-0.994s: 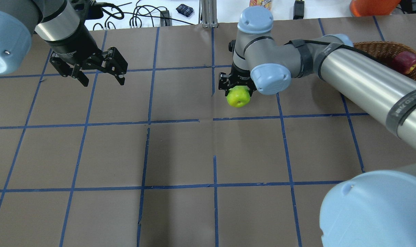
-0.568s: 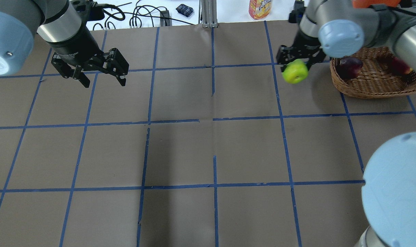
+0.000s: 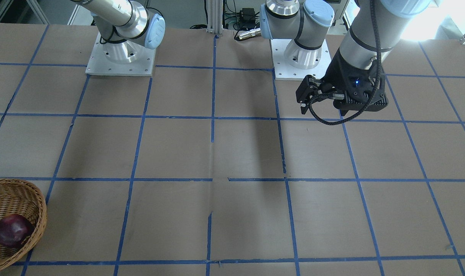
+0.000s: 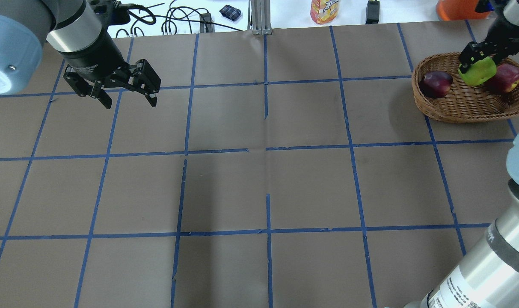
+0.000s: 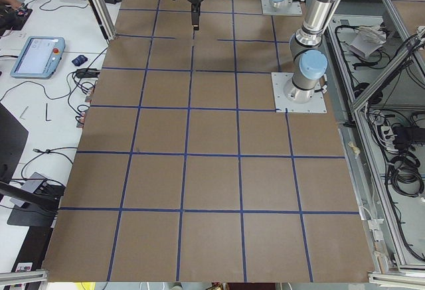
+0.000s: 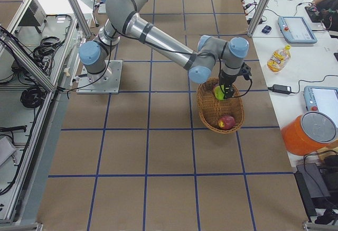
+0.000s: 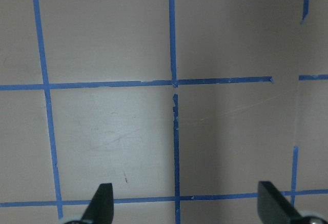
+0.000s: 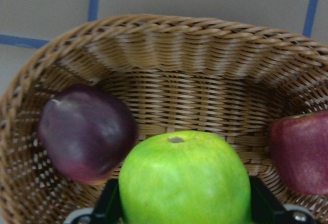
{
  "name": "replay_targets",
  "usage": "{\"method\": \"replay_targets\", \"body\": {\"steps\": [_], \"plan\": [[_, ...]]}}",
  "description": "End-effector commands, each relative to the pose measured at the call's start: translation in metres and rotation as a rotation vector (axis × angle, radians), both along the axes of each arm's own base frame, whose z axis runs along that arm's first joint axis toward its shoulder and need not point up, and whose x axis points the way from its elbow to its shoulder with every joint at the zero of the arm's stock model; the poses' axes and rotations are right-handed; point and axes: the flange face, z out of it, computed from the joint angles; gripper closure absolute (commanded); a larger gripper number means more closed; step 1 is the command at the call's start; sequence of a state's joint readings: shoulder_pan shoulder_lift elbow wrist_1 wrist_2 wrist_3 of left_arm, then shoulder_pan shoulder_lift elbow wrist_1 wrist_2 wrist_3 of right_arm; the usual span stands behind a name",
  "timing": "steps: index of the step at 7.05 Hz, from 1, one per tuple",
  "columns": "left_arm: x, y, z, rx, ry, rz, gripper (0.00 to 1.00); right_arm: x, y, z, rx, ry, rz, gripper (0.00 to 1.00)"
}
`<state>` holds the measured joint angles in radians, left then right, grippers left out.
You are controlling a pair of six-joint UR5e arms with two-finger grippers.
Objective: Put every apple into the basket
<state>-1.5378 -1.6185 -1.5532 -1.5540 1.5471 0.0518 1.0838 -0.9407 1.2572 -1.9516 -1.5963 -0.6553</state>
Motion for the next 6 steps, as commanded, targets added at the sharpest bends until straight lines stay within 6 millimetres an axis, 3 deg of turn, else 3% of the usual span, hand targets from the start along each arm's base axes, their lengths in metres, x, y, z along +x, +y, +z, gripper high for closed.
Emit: {"method": "replay_targets", "body": {"steps": [1, 3, 4, 5, 6], "plan": [[0.0, 0.002, -0.003, -0.003, -0.002, -0.001, 0.0, -0.027, 0.001, -0.02, 0.02, -0.007, 0.071, 0.01], [0.0, 0.002, -0.002, -0.004, -0.002, -0.003, 0.0, -0.016, 0.003, 0.002, 0.039, -0.034, 0.087, 0.0], [0.0, 0.003, -0.003, -0.002, -0.004, -0.001, 0.0, 0.0, 0.009, 0.038, -0.016, -0.123, 0.105, 0.0], [0.0, 0.002, -0.002, -0.004, -0.004, -0.001, 0.0, 0.018, 0.027, 0.087, -0.025, -0.138, 0.109, 0.0], [-0.001, 0.001, 0.006, -0.019, -0.001, -0.001, 0.0, 0.061, 0.035, 0.115, -0.005, -0.131, 0.12, 0.0]]}}
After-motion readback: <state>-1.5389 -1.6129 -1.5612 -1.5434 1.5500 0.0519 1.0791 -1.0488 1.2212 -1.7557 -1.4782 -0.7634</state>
